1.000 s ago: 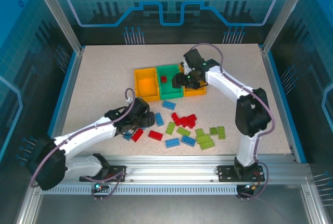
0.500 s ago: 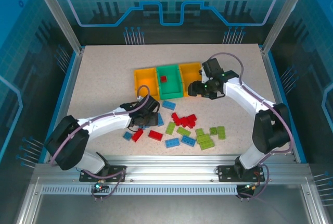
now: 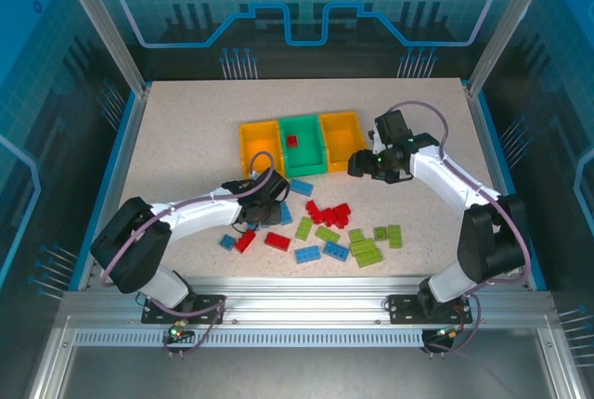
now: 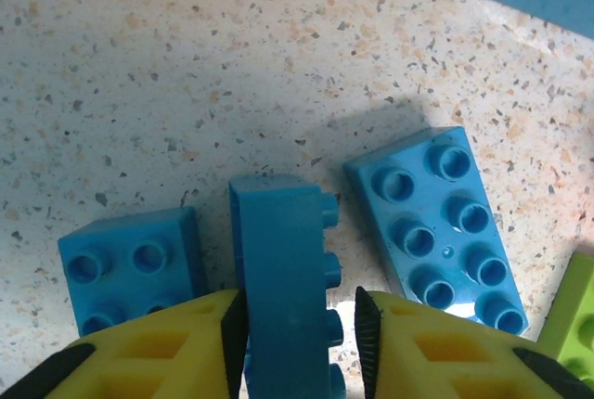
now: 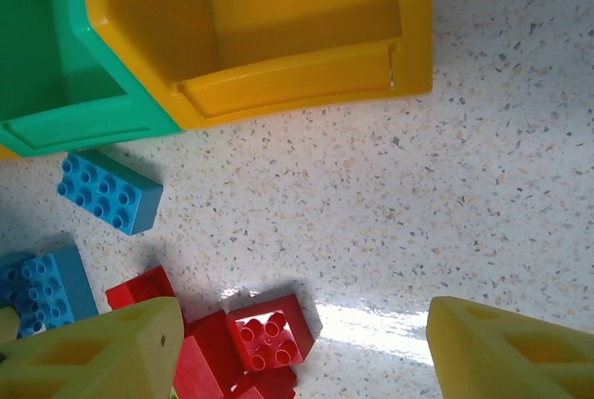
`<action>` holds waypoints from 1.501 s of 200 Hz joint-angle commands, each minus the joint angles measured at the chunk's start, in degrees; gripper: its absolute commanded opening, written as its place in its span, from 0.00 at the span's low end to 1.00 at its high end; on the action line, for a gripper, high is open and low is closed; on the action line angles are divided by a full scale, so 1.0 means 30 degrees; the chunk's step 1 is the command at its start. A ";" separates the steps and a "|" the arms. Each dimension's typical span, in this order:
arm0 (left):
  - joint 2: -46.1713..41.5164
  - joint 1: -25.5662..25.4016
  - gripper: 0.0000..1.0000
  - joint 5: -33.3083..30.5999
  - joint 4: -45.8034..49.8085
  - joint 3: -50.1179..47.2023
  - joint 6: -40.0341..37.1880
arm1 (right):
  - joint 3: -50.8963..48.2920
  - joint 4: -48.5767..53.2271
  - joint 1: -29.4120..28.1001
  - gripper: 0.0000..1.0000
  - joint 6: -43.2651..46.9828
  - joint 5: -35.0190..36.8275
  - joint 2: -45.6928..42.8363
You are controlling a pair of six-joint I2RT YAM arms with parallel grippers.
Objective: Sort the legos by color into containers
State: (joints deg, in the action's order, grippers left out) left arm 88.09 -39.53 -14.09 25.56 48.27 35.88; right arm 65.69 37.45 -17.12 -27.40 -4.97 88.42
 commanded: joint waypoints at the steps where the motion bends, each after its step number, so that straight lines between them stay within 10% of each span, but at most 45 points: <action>1: -0.0102 -0.0101 0.33 -0.0281 0.0499 0.0397 -0.0050 | -0.0377 0.0076 0.0148 0.71 0.0264 -0.0229 -0.0667; 93: -0.1595 0.0412 0.26 -0.1442 0.2255 0.2971 -0.1292 | -0.0997 -0.0177 -0.4811 0.70 0.2469 0.0767 -0.0158; 154: -0.1577 0.3740 0.26 -0.0406 0.1612 0.5428 -0.3067 | 0.1597 0.1020 -0.8436 0.64 0.2772 0.3214 0.3673; 300: 0.3845 0.6440 0.41 0.1244 0.0781 1.0092 -0.2916 | 0.3792 0.2500 -0.9624 0.43 0.3446 0.3233 0.7287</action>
State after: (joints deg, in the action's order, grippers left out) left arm 100.88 -20.45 -11.42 27.90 77.45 25.65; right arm 74.78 42.98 -45.08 -17.89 4.99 108.79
